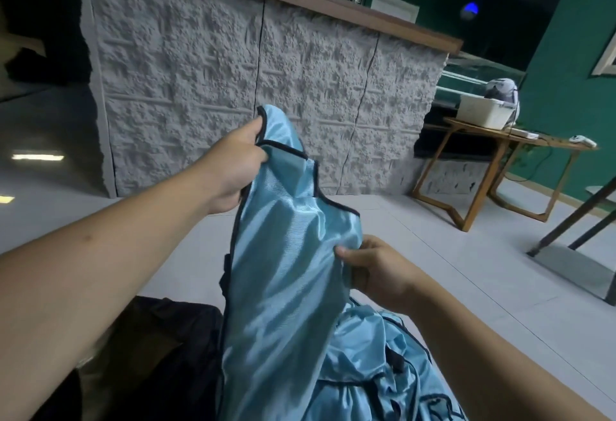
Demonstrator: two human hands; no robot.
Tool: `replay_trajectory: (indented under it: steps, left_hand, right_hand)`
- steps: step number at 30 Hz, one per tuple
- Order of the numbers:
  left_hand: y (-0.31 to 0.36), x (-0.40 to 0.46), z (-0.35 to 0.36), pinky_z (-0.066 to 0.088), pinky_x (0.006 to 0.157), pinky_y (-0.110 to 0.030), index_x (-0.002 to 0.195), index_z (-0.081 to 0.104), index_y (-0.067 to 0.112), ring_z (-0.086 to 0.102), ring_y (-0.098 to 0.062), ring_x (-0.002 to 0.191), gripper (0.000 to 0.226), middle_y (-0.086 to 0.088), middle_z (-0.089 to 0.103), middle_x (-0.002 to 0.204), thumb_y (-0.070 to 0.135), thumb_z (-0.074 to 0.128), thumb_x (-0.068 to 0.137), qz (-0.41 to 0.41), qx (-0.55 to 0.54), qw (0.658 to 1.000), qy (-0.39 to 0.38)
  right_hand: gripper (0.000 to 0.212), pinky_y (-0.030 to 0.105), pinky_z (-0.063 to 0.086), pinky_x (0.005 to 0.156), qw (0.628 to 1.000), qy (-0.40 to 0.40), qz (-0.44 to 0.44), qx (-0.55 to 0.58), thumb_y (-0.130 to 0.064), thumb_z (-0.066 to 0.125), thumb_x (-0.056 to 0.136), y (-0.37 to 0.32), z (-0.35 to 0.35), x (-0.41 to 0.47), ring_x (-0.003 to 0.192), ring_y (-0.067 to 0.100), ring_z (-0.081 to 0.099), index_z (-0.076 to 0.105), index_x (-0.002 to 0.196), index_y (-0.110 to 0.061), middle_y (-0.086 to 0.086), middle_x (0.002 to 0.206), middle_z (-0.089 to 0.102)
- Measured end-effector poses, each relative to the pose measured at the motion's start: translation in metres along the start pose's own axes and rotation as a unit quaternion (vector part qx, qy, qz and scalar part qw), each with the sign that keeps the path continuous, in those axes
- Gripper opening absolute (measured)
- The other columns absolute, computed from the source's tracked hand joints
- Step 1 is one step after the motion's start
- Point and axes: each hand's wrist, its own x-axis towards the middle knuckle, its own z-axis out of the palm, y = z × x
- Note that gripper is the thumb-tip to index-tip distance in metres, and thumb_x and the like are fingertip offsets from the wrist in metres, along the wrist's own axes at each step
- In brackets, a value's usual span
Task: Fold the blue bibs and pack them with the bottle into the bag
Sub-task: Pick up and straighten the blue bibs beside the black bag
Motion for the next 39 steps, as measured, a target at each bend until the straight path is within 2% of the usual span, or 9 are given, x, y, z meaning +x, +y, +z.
replay_trajectory:
  steps: [3,8,12,16,22,26,30,35,39]
  left_hand:
    - [-0.003,0.004,-0.017,0.06,0.091,-0.049,0.142,0.057,0.03,0.073,-0.03,0.108,0.072,-0.007,0.074,0.121,-0.017,0.032,0.095,-0.007,0.052,0.998,0.034]
    - [-0.032,0.014,-0.033,0.062,0.07,-0.038,0.129,0.064,0.006,0.072,-0.032,0.087,0.052,-0.03,0.069,0.12,-0.017,0.033,0.094,-0.137,-0.03,0.987,0.08]
    - [-0.061,0.009,-0.033,0.062,0.056,-0.028,0.104,0.072,0.001,0.074,-0.019,0.06,0.033,-0.012,0.076,0.08,0.026,0.05,0.107,-0.245,-0.132,0.958,0.073]
    - [-0.083,-0.004,-0.026,0.059,0.083,-0.039,0.121,0.073,0.0,0.068,-0.031,0.101,0.071,-0.023,0.067,0.125,0.062,0.044,0.101,-0.242,-0.193,0.951,-0.003]
    - [-0.087,-0.034,0.018,0.047,0.104,-0.047,0.127,0.067,0.045,0.06,-0.025,0.125,0.054,-0.001,0.064,0.137,0.078,0.051,0.087,-0.205,-0.254,0.941,-0.093]
    - [-0.09,-0.041,0.026,0.051,0.107,-0.049,0.147,0.05,0.045,0.062,-0.031,0.125,0.07,-0.008,0.059,0.146,0.04,0.079,0.084,-0.198,-0.247,0.915,-0.251]
    - [-0.081,-0.033,0.021,0.062,0.085,-0.049,0.147,0.042,0.052,0.071,-0.039,0.104,0.079,-0.021,0.069,0.129,-0.004,0.06,0.094,-0.166,-0.14,0.957,-0.194]
    - [-0.065,-0.021,0.01,0.053,0.097,-0.057,0.138,0.062,0.035,0.07,-0.037,0.104,0.06,-0.022,0.07,0.127,-0.008,0.051,0.097,-0.138,-0.11,0.972,-0.155]
    - [-0.046,-0.016,-0.005,0.06,0.088,-0.055,0.125,0.069,0.036,0.073,-0.035,0.097,0.051,-0.016,0.071,0.123,-0.006,0.06,0.096,-0.121,0.019,0.985,-0.12]
  right_hand:
    - [0.035,0.053,0.05,0.098,0.999,0.011,0.004,0.043,-0.014,0.06,0.098,-0.015,-0.002,-0.003,0.102,0.043,0.062,0.06,0.117,0.015,0.035,0.114,0.062]
    - [0.022,0.035,0.062,0.064,0.995,0.024,-0.002,0.094,-0.016,0.056,0.099,-0.029,0.006,-0.002,0.07,0.027,0.072,0.065,0.098,0.004,0.019,0.085,0.072]
    - [0.025,0.033,0.06,0.066,0.989,0.038,-0.024,0.14,-0.019,0.054,0.101,-0.044,0.014,-0.003,0.067,0.026,0.07,0.069,0.091,-0.001,0.015,0.081,0.071]
    - [0.03,0.036,0.062,0.071,0.98,0.061,-0.014,0.189,-0.03,0.057,0.1,-0.054,0.013,-0.005,0.072,0.028,0.071,0.07,0.103,-0.003,0.015,0.088,0.073]
    - [0.035,0.039,0.061,0.078,0.959,0.102,-0.034,0.261,-0.034,0.054,0.103,-0.065,0.012,-0.007,0.077,0.026,0.073,0.072,0.109,-0.003,0.014,0.093,0.075]
    - [0.039,0.043,0.058,0.089,0.958,0.122,-0.039,0.257,-0.028,0.049,0.106,-0.062,0.009,-0.006,0.094,0.029,0.073,0.064,0.127,0.0,0.018,0.11,0.075]
    - [0.038,0.051,0.054,0.101,0.976,0.096,-0.034,0.193,-0.015,0.055,0.102,-0.06,-0.002,-0.01,0.108,0.035,0.068,0.057,0.137,-0.003,0.02,0.121,0.07]
    - [0.053,0.052,0.058,0.093,0.996,0.074,0.01,0.05,0.021,0.063,0.083,-0.055,0.0,-0.006,0.109,0.04,0.071,0.06,0.128,-0.005,0.023,0.12,0.071]
    - [0.067,0.047,0.062,0.084,0.989,0.146,-0.002,-0.019,0.022,0.068,0.081,-0.059,-0.003,-0.007,0.099,0.035,0.072,0.057,0.135,-0.014,0.018,0.114,0.071]
